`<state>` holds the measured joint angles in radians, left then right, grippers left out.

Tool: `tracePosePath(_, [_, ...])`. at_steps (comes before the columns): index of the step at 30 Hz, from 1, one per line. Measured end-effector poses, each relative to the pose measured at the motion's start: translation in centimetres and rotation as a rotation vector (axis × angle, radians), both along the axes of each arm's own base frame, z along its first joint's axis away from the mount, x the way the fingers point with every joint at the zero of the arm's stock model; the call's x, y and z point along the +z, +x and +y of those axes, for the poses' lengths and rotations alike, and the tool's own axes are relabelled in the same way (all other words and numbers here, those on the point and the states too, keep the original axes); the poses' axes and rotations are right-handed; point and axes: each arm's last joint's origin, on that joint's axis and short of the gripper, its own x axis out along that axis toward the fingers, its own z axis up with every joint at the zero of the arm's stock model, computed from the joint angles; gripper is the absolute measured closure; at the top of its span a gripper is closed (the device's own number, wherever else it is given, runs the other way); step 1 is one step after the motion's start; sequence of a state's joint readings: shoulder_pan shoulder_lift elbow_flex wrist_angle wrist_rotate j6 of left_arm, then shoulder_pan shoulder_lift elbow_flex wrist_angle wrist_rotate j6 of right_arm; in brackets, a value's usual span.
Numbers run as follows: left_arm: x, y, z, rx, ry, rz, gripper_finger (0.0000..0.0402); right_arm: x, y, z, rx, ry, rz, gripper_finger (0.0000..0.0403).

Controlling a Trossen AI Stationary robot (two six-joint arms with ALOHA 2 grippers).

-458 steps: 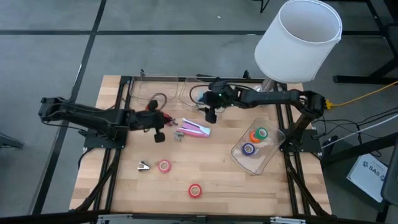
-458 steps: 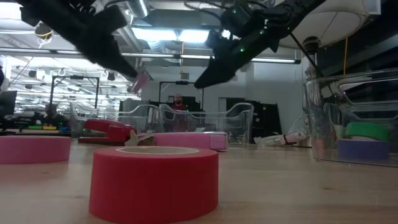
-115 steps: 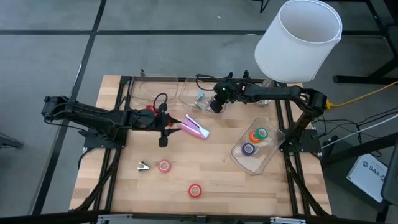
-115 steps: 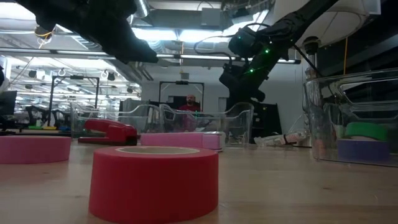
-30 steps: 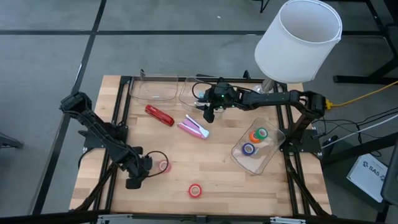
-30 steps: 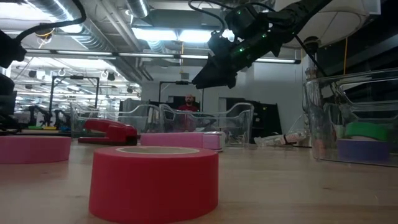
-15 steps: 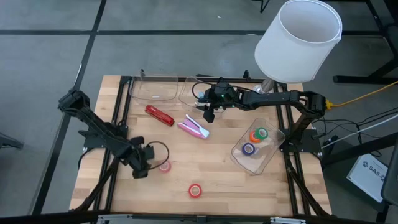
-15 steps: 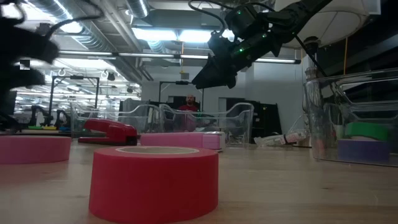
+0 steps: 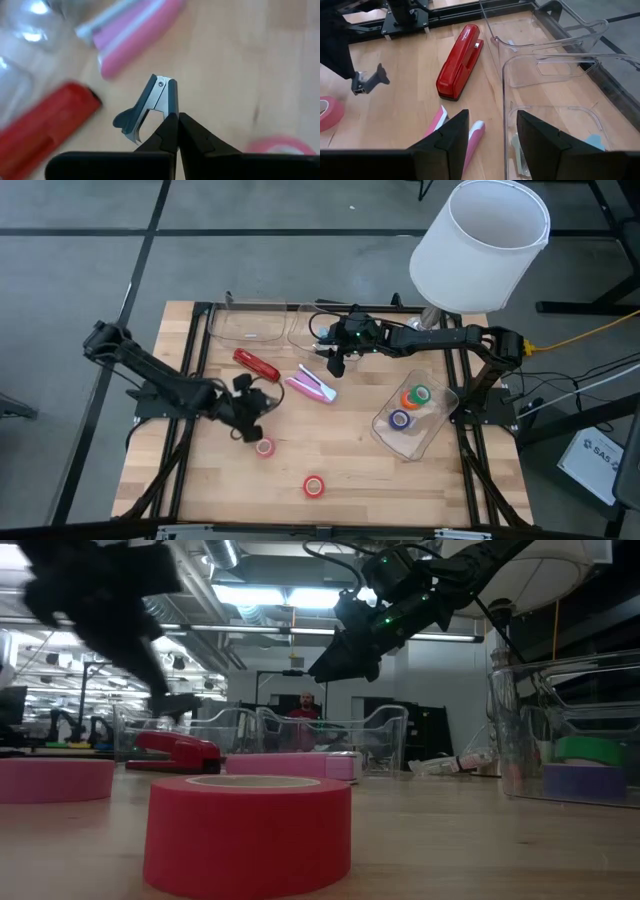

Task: Pick and place Stapler, Stapler remover, tape
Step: Put the black staple remover into the top right transparent bin

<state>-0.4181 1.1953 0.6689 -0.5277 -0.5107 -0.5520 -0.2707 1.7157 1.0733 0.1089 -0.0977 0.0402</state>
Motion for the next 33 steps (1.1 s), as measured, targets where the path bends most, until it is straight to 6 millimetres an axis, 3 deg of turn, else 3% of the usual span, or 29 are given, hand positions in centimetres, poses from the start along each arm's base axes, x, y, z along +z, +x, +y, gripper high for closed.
tracePosePath(13, [2.5,3.5,3.9,-0.248,0.027,-0.209,0.0399,0.0,0.1,0.2,0.103,-0.071,0.003,0.0237])
tracePosePath(24, [6.2,2.7,8.5,-0.414,-0.028,-0.457,0.0399,0.1,0.1,0.3,0.174,-0.146,-0.003,0.0237])
tracePosePath(29, [7.2,3.0,10.2,-0.471,-0.021,-0.582,0.0399,0.6,0.4,0.5,0.282,-0.16,-0.079,0.0237])
tracePosePath(33, [7.1,3.1,11.4,-0.438,0.006,-0.584,0.0399,1.0,0.6,0.6,0.31,-0.16,-0.13,0.0237])
